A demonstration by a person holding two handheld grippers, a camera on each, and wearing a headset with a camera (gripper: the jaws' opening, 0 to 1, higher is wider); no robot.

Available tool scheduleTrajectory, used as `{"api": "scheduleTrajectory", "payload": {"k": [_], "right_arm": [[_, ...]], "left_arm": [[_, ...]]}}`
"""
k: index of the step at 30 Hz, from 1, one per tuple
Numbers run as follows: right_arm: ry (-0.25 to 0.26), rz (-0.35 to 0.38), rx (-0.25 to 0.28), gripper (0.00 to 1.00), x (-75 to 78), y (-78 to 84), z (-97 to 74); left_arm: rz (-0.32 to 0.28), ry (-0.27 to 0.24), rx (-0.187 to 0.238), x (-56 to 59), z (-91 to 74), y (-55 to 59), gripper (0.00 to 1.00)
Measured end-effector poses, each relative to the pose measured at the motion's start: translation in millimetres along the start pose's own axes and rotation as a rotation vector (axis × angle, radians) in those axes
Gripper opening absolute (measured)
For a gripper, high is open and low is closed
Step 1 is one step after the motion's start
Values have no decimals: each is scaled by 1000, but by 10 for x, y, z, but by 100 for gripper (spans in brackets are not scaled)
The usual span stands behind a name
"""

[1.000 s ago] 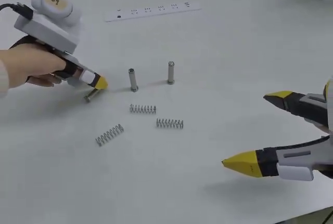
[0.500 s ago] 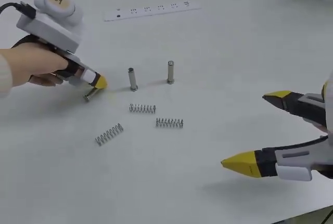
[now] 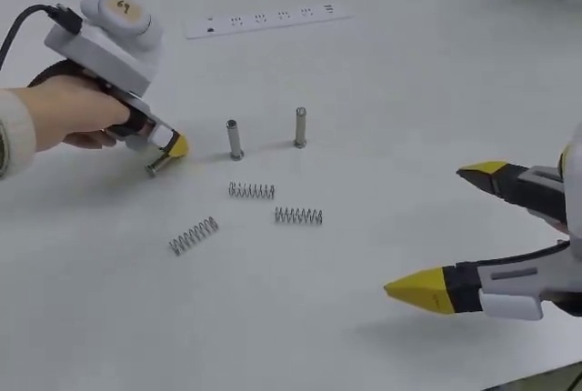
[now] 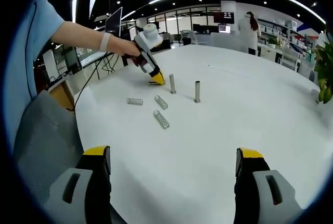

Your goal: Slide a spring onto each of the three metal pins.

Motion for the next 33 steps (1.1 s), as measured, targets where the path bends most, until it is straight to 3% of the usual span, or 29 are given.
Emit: {"api": "scheduleTrajectory", "payload": {"k": [13,23,33], "right_arm": [[0,-3,8,99,-16,-29,-14],[-6,-21,-12,99,-42,17,12],[-8,-24,-13,99,-55,11,12]], "left_arm": [[-41,-8,33,-73,-158,39,0],[-48,-3,62,-20,-344,54,0],[-49,-15,88,-23,-409,77,0]]}}
Point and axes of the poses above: the centre of the closed fingertips' face, and the gripper's own axes: z roughly forward along the fingers, x roughly to its right, y roughly out of its underside, the point moved 10 cm from there along -z, roughly backward along the fingers, and after that the axes turned 9 degrees about z, right-handed, at the moved point
